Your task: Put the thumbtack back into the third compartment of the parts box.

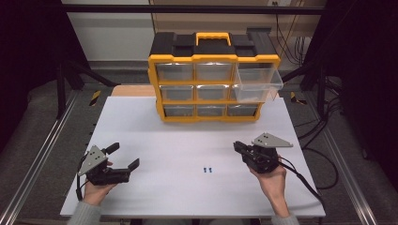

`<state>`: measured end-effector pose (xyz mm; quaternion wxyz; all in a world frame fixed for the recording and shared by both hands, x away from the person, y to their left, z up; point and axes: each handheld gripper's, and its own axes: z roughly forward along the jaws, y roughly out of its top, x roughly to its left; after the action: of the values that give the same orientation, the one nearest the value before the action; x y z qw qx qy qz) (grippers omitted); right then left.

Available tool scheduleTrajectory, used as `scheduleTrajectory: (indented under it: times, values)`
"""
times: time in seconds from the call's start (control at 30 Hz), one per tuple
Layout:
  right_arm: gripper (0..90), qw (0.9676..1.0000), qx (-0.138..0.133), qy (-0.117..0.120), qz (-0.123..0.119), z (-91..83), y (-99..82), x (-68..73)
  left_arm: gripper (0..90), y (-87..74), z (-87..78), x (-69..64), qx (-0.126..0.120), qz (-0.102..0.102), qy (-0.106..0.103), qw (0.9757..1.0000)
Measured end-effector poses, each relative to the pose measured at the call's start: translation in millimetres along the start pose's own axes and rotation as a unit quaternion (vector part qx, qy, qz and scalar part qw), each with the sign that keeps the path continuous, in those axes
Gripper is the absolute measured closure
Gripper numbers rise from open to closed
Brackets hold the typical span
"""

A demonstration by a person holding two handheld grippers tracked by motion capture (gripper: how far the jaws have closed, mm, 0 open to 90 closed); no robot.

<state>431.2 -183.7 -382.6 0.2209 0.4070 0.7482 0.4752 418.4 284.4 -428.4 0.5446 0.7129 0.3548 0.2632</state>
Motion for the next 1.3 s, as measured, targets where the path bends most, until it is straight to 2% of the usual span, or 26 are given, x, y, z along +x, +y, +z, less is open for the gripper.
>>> scheduleTrajectory:
  times: [0.6, 0.93, 1.3]
  values:
    - [85.6, 0.9998, -0.015, -0.012, -0.005, -13.9, 27.9, -6.3, 1.9, -0.1, -0.1, 0.1, -0.001, -0.001, 0.0, 1.0]
    - [85.6, 0.9995, -0.02, -0.018, -0.018, -21.2, 44.3, -8.7, 1.9, -0.2, 0.2, 0.3, 0.0, 0.001, 0.0, 1.0]
    - [85.6, 0.9992, -0.029, -0.022, -0.018, -26.2, 56.7, -9.5, 1.9, -0.1, 0.2, 0.2, 0.0, 0.001, -0.001, 1.0]
